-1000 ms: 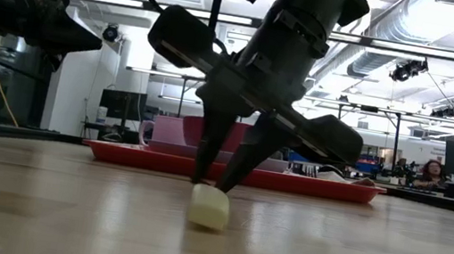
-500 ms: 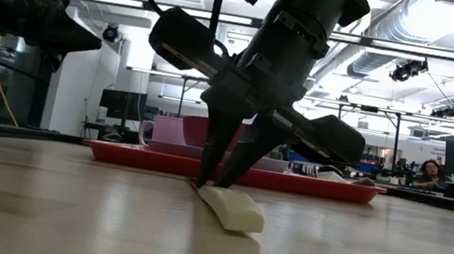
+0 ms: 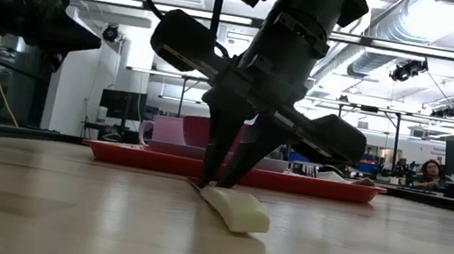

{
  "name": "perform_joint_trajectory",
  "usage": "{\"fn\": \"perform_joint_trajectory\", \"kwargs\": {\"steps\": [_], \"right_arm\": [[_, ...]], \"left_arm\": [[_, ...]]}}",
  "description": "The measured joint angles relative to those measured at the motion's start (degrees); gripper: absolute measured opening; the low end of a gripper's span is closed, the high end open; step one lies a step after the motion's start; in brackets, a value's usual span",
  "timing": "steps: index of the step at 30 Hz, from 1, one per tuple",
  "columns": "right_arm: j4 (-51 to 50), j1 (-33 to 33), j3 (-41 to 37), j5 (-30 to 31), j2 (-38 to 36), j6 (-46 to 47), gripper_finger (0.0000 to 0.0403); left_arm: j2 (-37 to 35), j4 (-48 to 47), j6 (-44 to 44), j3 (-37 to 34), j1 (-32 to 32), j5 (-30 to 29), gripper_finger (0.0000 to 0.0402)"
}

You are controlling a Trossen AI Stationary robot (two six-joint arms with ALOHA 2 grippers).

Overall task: Set up tray
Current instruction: Put the yellow table knife on the white napkin to right of the blue fork

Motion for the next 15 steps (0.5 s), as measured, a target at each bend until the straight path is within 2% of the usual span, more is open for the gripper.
{"fn": "perform_joint_trajectory", "kwargs": {"steps": [5, 11, 15], "right_arm": [[-2.1, 0.0, 0.0, 0.6, -0.6, -0.1, 0.0023], [-14.5, 0.1, -0.2, 0.6, -2.5, -0.5, 0.0023], [-23.6, 0.2, -0.9, 2.7, -4.6, -0.5, 0.0024]], "left_arm": [[0.0, 0.0, -0.1, 0.0, 0.0, 0.8, 0.0062], [0.0, 0.0, -0.2, 0.0, 0.0, 1.7, 0.0062], [0.0, 0.0, -0.2, 0.0, 0.0, 1.7, 0.0062]]}}
